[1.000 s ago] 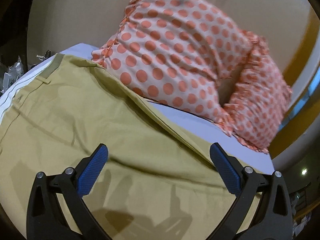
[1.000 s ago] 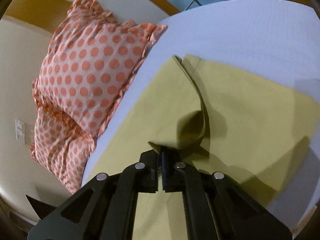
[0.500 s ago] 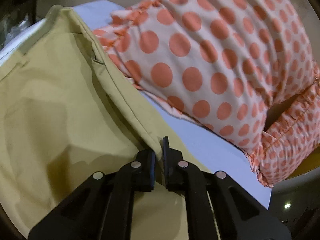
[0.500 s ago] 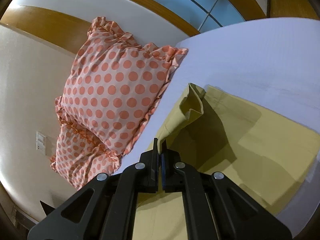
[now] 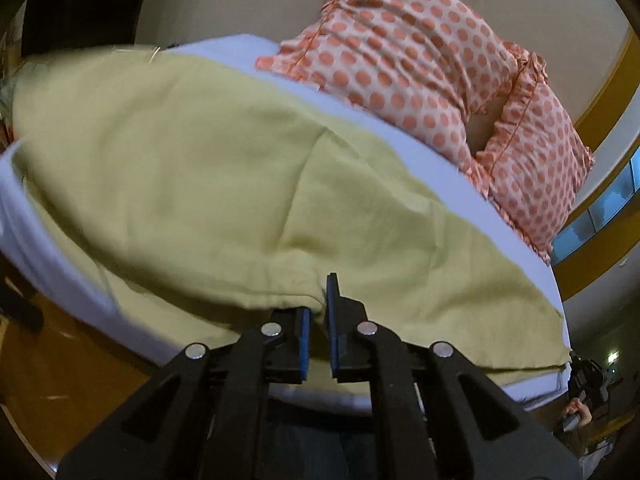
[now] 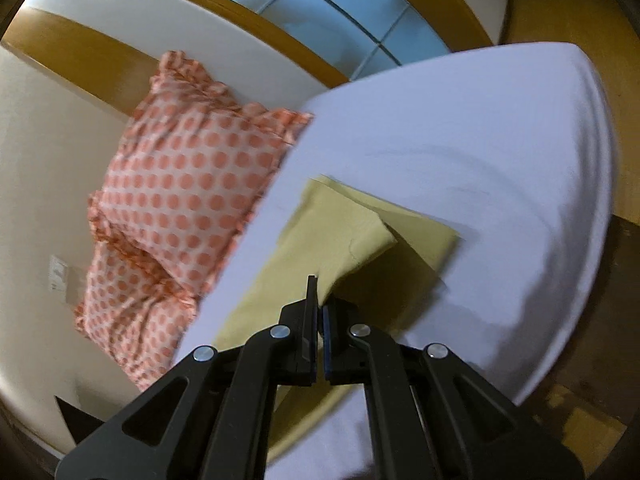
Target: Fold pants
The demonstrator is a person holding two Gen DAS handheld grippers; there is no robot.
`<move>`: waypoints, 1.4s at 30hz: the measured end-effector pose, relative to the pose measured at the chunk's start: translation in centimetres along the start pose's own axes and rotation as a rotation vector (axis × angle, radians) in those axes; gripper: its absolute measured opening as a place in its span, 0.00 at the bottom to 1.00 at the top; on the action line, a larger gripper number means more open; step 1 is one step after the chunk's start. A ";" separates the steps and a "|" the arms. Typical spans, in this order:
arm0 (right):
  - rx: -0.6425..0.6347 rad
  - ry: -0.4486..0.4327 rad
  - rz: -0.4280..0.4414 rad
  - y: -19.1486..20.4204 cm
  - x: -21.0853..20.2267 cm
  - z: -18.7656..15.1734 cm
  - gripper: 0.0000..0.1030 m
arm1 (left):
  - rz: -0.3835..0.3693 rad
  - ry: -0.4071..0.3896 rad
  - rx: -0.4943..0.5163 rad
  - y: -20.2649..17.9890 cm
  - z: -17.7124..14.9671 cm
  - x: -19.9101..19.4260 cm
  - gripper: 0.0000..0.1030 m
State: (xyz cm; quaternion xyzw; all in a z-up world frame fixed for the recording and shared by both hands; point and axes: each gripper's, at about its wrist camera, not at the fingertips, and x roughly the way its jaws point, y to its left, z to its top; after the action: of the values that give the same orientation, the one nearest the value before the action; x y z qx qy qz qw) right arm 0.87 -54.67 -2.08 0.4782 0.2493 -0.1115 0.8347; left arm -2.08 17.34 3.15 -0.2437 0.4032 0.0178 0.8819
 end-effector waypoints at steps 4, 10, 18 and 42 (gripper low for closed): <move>-0.013 0.001 -0.069 -0.5 -1.1 -0.3 0.29 | -0.012 -0.017 0.001 0.7 -1.9 -0.3 0.13; -0.040 -0.120 -0.140 -1.8 -3.2 -0.2 0.60 | -0.020 -0.112 0.018 1.6 -4.1 -3.1 0.32; -0.176 -0.149 -0.112 -0.1 -0.8 -1.7 0.51 | 0.018 -0.196 -0.037 3.8 -4.6 -5.7 0.43; -1.011 0.447 0.650 32.6 4.8 -28.7 0.04 | 0.116 -0.330 -0.182 9.9 -2.4 -7.9 0.57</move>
State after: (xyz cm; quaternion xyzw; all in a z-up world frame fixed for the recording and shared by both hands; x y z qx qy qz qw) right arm 9.87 -13.02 7.58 0.0884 0.2815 0.3812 0.8761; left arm -11.34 26.32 3.33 -0.2924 0.2636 0.1448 0.9078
